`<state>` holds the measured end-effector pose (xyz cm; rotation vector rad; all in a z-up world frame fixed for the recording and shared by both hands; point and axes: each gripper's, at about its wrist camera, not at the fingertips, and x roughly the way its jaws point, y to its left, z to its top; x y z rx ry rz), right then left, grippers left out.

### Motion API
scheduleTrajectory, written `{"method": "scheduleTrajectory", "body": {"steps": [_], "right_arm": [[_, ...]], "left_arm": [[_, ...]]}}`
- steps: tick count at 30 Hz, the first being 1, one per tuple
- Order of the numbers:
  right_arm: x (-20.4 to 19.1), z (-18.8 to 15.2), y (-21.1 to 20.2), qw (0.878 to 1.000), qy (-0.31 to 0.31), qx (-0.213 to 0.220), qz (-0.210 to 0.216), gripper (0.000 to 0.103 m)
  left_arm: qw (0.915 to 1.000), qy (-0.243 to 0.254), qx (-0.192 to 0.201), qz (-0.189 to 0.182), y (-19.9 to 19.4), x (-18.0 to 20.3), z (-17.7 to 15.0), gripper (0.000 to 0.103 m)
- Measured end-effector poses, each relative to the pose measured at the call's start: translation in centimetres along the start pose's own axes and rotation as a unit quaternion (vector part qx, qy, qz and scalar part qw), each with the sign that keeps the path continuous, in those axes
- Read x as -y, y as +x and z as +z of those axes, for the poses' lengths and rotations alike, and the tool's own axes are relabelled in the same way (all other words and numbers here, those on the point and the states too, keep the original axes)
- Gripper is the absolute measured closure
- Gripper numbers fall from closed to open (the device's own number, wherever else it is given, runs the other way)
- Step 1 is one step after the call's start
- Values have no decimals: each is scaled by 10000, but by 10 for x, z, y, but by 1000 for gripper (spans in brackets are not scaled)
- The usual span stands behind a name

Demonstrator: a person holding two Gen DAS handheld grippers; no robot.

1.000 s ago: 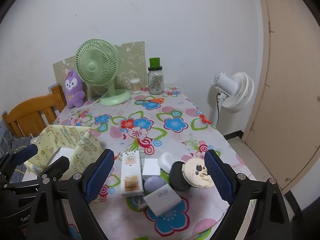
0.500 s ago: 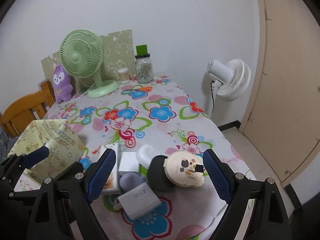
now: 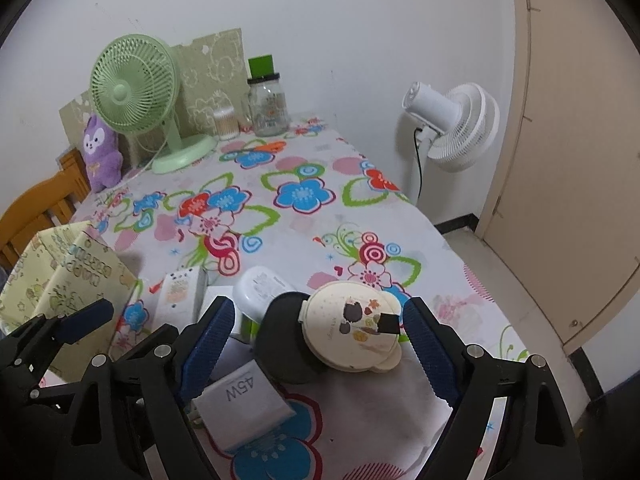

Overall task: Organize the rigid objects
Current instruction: 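Grasp the white remote with the left tool while the right tool grasps the round beige container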

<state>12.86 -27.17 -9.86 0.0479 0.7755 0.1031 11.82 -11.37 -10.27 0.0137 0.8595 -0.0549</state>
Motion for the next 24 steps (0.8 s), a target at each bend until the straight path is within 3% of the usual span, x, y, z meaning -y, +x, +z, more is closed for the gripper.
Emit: {"method": "scheduleTrajectory", "body": {"steps": [11, 24], "right_arm": [[11, -3, 29, 9993, 196, -305, -79, 15], [25, -10, 57, 9965, 536, -609, -184, 15]], "left_arm": [[9996, -69, -260, 95, 23, -1, 3, 38], [9992, -115, -173, 338, 24, 3, 2, 39]]}}
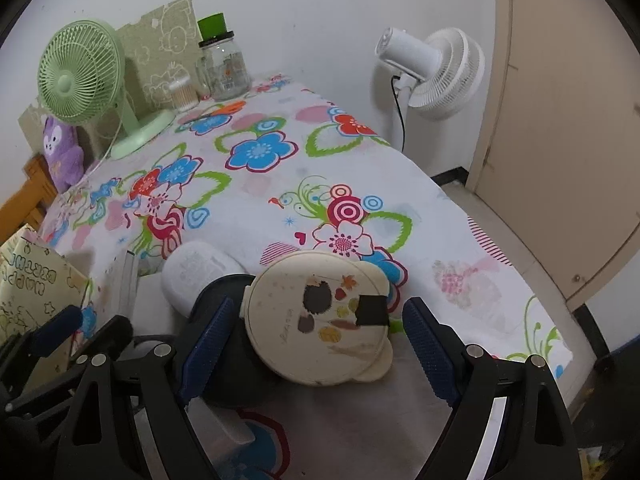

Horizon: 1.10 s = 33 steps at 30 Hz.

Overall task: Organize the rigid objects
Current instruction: 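Grasp the white remote with the left tool while the right tool grasps the round beige container, then lift and carry the remote and beige container toward the yellow fabric box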

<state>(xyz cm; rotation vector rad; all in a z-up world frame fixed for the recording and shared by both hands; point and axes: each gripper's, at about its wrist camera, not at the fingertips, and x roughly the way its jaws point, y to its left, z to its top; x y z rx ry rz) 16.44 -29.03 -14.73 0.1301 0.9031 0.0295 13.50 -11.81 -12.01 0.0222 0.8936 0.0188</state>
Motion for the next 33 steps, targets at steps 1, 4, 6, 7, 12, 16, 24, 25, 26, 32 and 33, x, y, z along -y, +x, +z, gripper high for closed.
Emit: {"method": "scheduleTrajectory", "body": {"steps": [1, 4, 6, 7, 12, 16, 24, 25, 26, 32, 33], "right_arm": [[0, 0, 1, 10000, -4, -17, 12, 15], [0, -1, 6, 9999, 27, -84, 96, 16], [-1, -2, 8, 9997, 79, -76, 206, 20], [-2, -2, 8, 9996, 92, -71, 238, 23], [-4, -2, 9, 9991, 112, -73, 395, 29], [-5, -1, 9, 9992, 74, -55, 392, 30], [-5, -1, 9, 9991, 146, -33, 387, 31], [-5, -1, 7, 9992, 152, -8, 382, 31], [-5, -1, 6, 9992, 158, 11, 379, 31], [-11, -1, -6, 9993, 66, 143, 340, 31], [-12, -2, -8, 9992, 55, 148, 361, 31]], "left_arm": [[10000, 2, -1, 6, 0, 0, 0, 39], [10000, 16, 7, 32, -2, 2, -4, 39], [9999, 40, -147, -11, 1, 3, -6, 40], [9995, 10, -284, -100, 6, 3, -8, 40], [9983, -178, -501, -244, 15, 0, -11, 40], [9982, -205, -489, -262, 15, 1, -10, 45], [9992, -60, -349, -171, 12, 0, -8, 53], [9992, -58, -345, -175, 12, -1, -8, 54], [9992, -58, -344, -180, 12, -2, -8, 54], [9994, -83, -274, -216, 7, -7, -9, 57], [9994, -92, -256, -214, 5, -8, -10, 58]]}}
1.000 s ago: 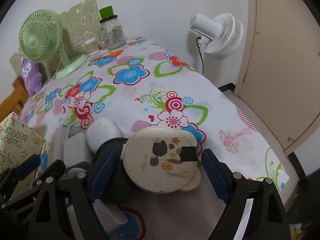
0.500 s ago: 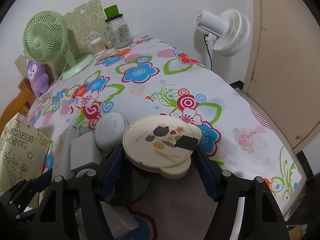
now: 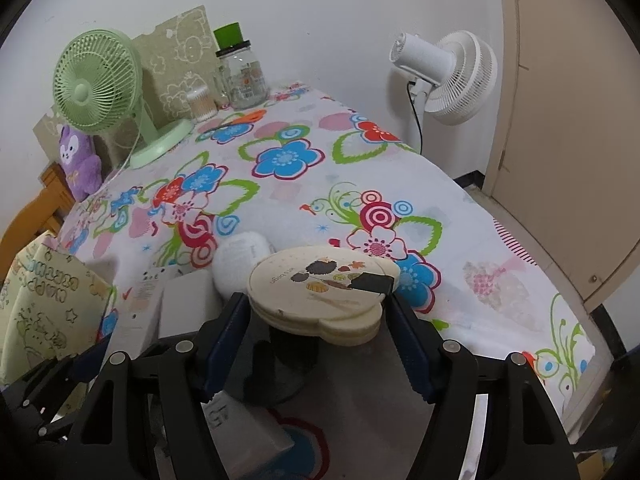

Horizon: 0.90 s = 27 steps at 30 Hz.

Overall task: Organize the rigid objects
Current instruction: 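Lift and carry the remote and beige container toward the yellow fabric box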

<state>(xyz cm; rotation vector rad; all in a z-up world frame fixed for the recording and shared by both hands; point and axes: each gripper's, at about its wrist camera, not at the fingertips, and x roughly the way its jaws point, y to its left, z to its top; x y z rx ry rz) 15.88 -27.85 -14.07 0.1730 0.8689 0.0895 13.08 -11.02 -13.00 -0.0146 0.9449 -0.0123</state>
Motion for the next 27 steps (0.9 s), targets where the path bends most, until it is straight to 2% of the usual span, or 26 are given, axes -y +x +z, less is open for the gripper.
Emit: {"method": "scheduleTrajectory", "body": {"steps": [12, 23, 27], "right_arm": [[-11, -18, -11, 9998, -37, -144, 128, 30], [-8, -4, 11, 9995, 143, -278, 64, 26], [-9, -1, 21, 9996, 100, -281, 0, 24]], "left_arm": [[9999, -23, -88, -55, -2, -3, -12, 57], [9998, -161, -97, 45, 10, -5, 1, 54], [9999, -107, -79, 21, 11, -4, 4, 56]]}}
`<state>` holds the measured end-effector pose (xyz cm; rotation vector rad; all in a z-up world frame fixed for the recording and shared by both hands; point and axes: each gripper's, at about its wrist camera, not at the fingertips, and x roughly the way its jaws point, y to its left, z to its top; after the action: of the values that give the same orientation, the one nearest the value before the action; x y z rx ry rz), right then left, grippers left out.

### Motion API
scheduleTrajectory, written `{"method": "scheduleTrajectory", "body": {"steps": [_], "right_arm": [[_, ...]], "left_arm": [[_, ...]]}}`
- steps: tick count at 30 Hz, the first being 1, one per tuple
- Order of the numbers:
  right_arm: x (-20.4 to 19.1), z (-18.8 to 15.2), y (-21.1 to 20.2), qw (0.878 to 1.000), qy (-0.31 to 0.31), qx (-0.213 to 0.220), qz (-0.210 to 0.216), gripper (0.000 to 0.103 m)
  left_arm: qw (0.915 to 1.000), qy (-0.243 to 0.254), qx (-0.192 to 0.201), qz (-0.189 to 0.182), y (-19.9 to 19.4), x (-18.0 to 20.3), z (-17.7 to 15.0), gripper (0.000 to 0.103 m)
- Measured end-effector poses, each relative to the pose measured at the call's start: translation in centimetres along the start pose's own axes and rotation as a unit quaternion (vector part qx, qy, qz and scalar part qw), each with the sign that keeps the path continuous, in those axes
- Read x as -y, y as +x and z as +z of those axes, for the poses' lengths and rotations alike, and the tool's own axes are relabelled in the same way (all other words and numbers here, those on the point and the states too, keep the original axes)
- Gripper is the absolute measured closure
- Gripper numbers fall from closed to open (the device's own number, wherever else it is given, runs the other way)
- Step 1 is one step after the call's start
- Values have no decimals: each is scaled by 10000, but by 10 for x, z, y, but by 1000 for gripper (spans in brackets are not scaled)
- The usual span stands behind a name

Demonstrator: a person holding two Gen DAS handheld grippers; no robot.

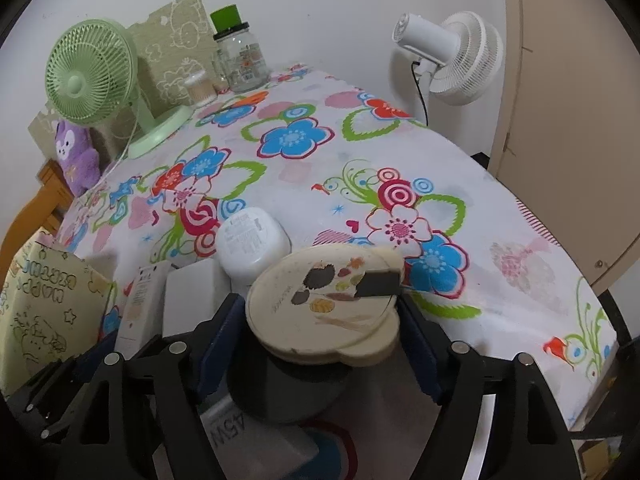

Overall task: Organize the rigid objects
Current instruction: 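Lift and carry the remote and beige container toward the yellow fabric box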

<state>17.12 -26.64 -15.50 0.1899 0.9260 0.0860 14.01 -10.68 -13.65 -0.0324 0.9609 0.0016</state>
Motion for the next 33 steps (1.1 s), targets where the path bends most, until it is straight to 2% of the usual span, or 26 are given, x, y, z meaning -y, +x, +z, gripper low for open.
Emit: {"method": "scheduleTrajectory", "body": {"steps": [3, 10, 33], "right_arm": [[-3, 0, 1, 9999, -86, 63, -69, 31], [-7, -1, -8, 9998, -129, 144, -45, 31], [-39, -5, -91, 9960, -380, 808, -50, 31]], "left_arm": [[10000, 89, 22, 37, 0, 2, 0, 56], [9999, 113, 94, 13, -10, 1, 0, 56], [9974, 238, 656, -154, -80, -7, -3, 56]]}}
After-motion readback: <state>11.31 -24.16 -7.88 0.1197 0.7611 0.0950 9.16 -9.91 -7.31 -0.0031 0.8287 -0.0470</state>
